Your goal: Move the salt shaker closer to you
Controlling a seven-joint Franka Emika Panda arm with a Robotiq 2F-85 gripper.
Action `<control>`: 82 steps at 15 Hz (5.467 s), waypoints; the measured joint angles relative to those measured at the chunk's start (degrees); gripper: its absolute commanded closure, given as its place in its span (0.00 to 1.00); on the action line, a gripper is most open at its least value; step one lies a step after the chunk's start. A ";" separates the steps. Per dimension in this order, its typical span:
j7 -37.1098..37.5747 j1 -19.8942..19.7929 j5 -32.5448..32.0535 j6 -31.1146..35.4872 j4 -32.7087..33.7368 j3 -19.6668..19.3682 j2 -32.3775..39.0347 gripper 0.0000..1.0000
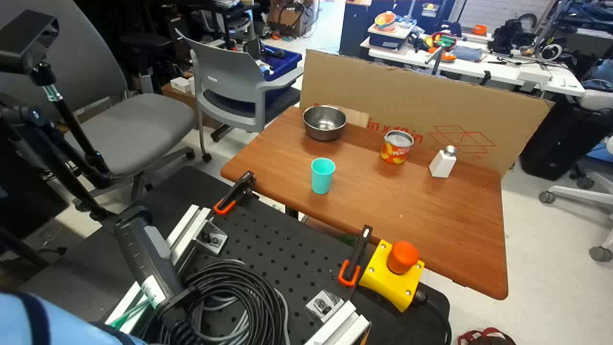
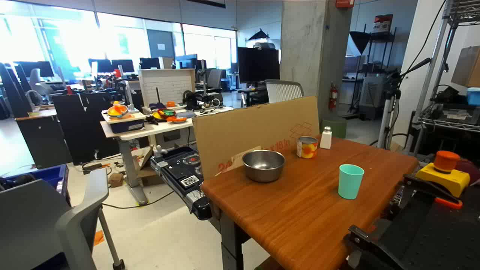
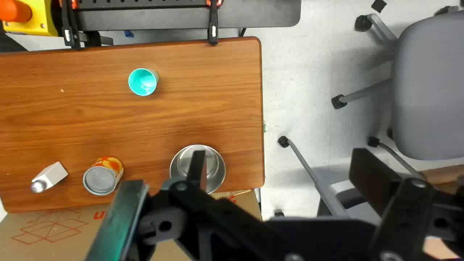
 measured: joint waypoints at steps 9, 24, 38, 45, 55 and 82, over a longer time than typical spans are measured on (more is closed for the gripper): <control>0.00 0.00 0.00 0.03 0.04 0.00 -0.01 0.00; 1.90 -6.57 -15.99 1.90 16.12 -6.82 21.14 0.00; -3.52 -11.96 -13.43 18.29 20.91 -14.07 38.42 0.00; -3.34 -13.61 -10.71 19.78 18.51 -15.81 41.82 0.00; 3.30 -15.14 -4.53 28.59 18.46 -17.14 48.34 0.00; 14.40 -13.20 -4.74 24.36 25.80 -20.44 56.33 0.91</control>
